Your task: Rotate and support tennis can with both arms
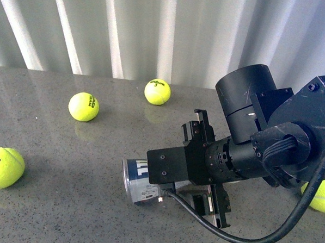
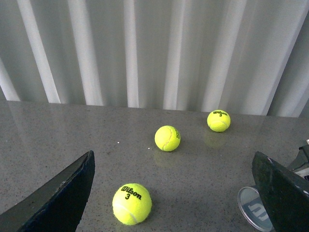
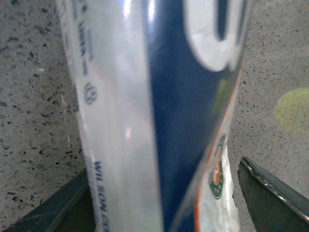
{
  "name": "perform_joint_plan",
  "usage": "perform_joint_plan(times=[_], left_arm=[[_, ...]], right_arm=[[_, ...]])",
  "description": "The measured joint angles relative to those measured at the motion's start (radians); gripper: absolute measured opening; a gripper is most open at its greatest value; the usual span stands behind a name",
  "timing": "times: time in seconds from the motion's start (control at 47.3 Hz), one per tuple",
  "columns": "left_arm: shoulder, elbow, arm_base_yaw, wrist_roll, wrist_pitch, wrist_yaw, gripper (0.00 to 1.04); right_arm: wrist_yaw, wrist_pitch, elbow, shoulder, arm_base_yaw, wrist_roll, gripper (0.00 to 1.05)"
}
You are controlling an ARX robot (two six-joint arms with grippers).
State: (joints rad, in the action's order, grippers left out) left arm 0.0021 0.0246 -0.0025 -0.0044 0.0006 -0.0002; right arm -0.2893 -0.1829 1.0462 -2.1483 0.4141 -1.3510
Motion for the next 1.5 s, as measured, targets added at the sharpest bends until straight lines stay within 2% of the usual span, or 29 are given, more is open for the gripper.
perform_joint_plan(times=[0.127,0.212,0.55,0.719,0.867,0.952,1.036,1.079,1.163,1.354,1.375,1.417,1.502], left_arm=[[0.000,0.000,0.000,0.000,0.000,0.000,0.98],[0.000,0.000,0.000,0.000,0.000,0.000,0.98],[0.000,0.000,0.000,0.000,0.000,0.000,0.98],[0.000,0.000,0.000,0.000,0.000,0.000,0.98],[0.000,0.000,0.000,0.000,0.000,0.000,0.98],[0.000,0.000,0.000,0.000,0.000,0.000,0.98],[0.000,0.000,0.000,0.000,0.000,0.000,0.98],[0.000,0.000,0.000,0.000,0.000,0.000,0.98],[0.000,0.000,0.000,0.000,0.000,0.000,0.98],[0.000,0.000,0.000,0.000,0.000,0.000,0.98],[0.000,0.000,0.000,0.000,0.000,0.000,0.98],[0.000,0.000,0.000,0.000,0.000,0.000,0.98],[0.000,0.000,0.000,0.000,0.000,0.000,0.98]], right_arm=[[-0.034,0.015,-0.008,0.050,0.004,0.069,1.00],[-0.060,0.034,-0.018,0.094,0.008,0.114,0.97],[-0.133,0.040,-0.095,0.233,0.016,0.305,0.98],[-0.206,0.006,-0.137,0.342,0.007,0.496,0.98],[-0.201,-0.083,-0.183,0.458,-0.018,0.725,0.98],[-0.132,-0.135,-0.213,0.536,-0.045,0.899,0.98],[-0.003,-0.138,-0.238,0.607,-0.082,1.083,0.98],[0.108,-0.109,-0.246,0.639,-0.103,1.201,0.98],[0.209,-0.095,-0.255,0.662,-0.129,1.335,0.98],[0.216,-0.092,-0.263,0.661,-0.137,1.435,0.98],[0.236,-0.122,-0.273,0.655,-0.131,1.434,0.96],[0.369,-0.287,-0.327,0.650,-0.123,1.413,0.90],[0.513,-0.557,-0.444,0.658,-0.124,1.381,0.78]])
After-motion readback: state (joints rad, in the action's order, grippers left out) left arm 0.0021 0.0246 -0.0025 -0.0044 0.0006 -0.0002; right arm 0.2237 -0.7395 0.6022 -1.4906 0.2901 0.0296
